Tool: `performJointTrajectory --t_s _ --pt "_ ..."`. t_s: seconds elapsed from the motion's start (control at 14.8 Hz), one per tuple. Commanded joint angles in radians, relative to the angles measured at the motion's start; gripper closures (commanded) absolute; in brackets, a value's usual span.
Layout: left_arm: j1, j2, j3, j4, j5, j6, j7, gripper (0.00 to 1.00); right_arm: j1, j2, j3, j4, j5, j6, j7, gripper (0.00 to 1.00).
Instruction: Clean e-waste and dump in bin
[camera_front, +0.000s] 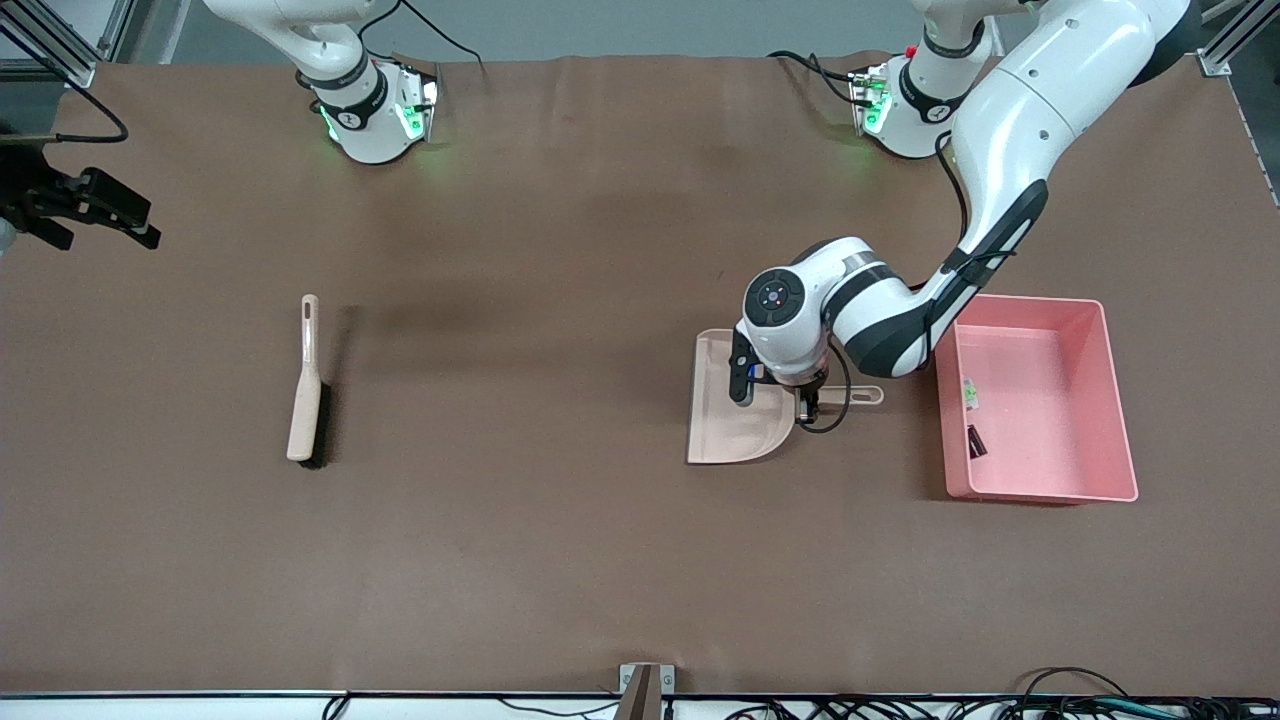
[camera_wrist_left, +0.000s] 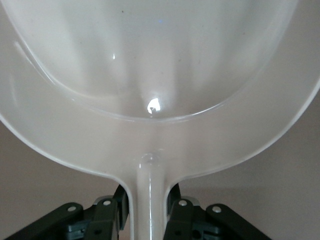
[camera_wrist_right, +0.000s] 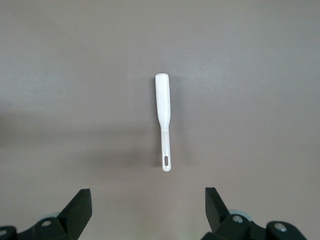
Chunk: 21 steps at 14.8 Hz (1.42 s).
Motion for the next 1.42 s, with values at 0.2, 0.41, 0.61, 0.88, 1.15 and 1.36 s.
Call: performJointTrajectory --t_s 0.2,0.41,0.61,0.88,1.15,1.36 --pt "0.008 -0.012 0.0 -0.01 0.015 -0.024 -0.089 0.0 -0.017 0.002 -0.004 0.0 -0.022 0.004 0.01 0.0" --pt "0.016 -0.021 -0.003 0.032 -0.002 -0.032 -0.108 0.0 -0.02 0.002 -0.004 0.003 -0.022 0.001 0.008 0.0" --pt "0.028 -0.027 0.002 0.145 -0.07 -0.105 -0.111 0.0 -0.02 0.004 -0.004 0.008 -0.022 0.002 0.005 0.0" --pt "0.129 -0.048 -0.001 0.328 -0.207 -0.205 -0.121 0.0 -0.02 0.004 -0.004 0.008 -0.022 0.002 0.007 0.0" --pt "0.229 -0.105 -0.003 0.381 -0.374 -0.21 -0.233 0.0 -0.018 0.004 -0.004 0.008 -0.022 0.002 0.008 0.0" --pt "0.295 -0.134 -0.013 0.389 -0.489 -0.21 -0.456 0.0 -0.017 0.004 -0.004 0.008 -0.022 0.002 0.008 0.0"
